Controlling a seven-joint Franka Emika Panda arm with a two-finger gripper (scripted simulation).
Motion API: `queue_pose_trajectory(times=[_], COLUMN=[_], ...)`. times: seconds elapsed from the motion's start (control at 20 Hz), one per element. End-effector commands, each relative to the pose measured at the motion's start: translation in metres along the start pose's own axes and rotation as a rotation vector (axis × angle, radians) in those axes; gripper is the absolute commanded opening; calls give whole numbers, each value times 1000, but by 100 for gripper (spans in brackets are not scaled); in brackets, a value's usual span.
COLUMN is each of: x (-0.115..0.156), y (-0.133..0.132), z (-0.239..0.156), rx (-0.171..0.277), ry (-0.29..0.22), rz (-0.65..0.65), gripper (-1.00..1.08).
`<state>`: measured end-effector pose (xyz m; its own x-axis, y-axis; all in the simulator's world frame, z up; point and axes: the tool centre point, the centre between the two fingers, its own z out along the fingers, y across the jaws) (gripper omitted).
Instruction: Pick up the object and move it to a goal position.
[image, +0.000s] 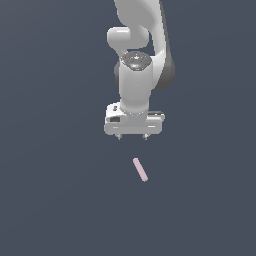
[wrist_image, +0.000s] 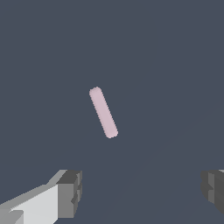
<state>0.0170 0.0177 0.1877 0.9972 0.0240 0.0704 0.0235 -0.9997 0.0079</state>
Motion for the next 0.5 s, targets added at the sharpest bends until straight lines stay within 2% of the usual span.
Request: queue_pose_trajectory(times=[0.0, 0.45], x=[0, -8], y=[0, -34], z=[0, 4], rx=[0, 14], ry=[0, -30], rz=[0, -24], gripper=[100, 100])
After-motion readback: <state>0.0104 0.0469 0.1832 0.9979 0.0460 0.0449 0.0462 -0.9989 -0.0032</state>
